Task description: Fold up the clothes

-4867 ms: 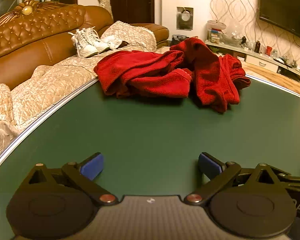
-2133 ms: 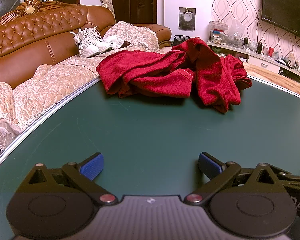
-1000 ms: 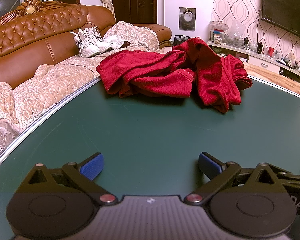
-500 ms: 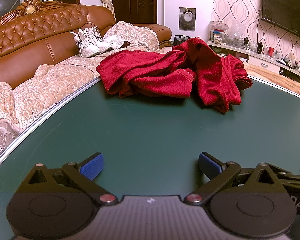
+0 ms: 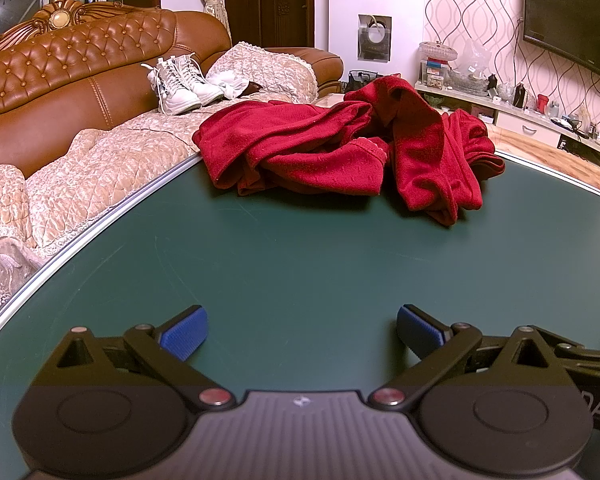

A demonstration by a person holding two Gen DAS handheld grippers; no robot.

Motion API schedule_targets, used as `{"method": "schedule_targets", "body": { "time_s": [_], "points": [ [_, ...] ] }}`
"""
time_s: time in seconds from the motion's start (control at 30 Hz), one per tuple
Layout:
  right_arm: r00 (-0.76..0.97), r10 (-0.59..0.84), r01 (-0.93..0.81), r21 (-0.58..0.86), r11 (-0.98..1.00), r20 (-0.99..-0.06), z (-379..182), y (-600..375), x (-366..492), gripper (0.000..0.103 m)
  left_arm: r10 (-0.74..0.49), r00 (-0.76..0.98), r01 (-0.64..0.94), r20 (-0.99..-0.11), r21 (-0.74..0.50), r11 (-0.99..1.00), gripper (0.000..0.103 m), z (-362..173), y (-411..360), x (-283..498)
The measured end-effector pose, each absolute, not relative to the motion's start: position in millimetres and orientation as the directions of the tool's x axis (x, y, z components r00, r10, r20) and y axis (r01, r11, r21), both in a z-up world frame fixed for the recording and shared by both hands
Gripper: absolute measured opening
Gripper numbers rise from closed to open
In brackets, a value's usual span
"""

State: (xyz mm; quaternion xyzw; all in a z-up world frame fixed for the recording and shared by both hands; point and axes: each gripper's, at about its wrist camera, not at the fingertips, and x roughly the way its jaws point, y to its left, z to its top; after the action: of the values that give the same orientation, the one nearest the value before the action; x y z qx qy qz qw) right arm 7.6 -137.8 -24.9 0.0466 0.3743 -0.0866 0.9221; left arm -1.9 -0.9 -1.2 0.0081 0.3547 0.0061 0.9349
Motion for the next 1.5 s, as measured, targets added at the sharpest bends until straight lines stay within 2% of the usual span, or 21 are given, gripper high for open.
{"method": "schedule_targets", "body": {
  "time_s": [0.93, 1.03, 1.2, 1.37, 1.43, 1.5],
  "points": [
    [0.704, -0.125, 0.195, 0.022, 0.980, -0.699, -25, -138, 7, 0.103, 0.011, 0.751, -0.009, -0.661, 0.006, 1.000, 0.103, 0, 1, -2],
    [0.703, -0.124, 0.195, 0.022, 0.981, -0.700, -24, -138, 7, 0.103, -0.002, 0.767, -0.009, -0.642, -0.013, 1.000, 0.103, 8, 5, 5],
    [0.703, -0.124, 0.196, 0.023, 0.980, -0.700, -24, -138, 7, 0.103, -0.039, 0.765, 0.075, -0.642, 0.030, 0.997, 0.103, 38, -11, 48],
    [0.703, -0.125, 0.197, 0.023, 0.980, -0.700, -25, -138, 7, 0.103, -0.137, 0.777, 0.159, -0.615, -0.019, 0.987, 0.093, 66, -36, 89],
    [0.703, -0.125, 0.197, 0.022, 0.980, -0.700, -25, -138, 7, 0.103, -0.158, 0.740, 0.164, -0.653, -0.053, 0.985, 0.090, 72, -47, 111],
    [0.704, -0.125, 0.197, 0.023, 0.980, -0.700, -25, -138, 7, 0.103, -0.142, 0.725, 0.163, -0.674, -0.031, 0.986, 0.089, 72, -59, 126]
  ]
}}
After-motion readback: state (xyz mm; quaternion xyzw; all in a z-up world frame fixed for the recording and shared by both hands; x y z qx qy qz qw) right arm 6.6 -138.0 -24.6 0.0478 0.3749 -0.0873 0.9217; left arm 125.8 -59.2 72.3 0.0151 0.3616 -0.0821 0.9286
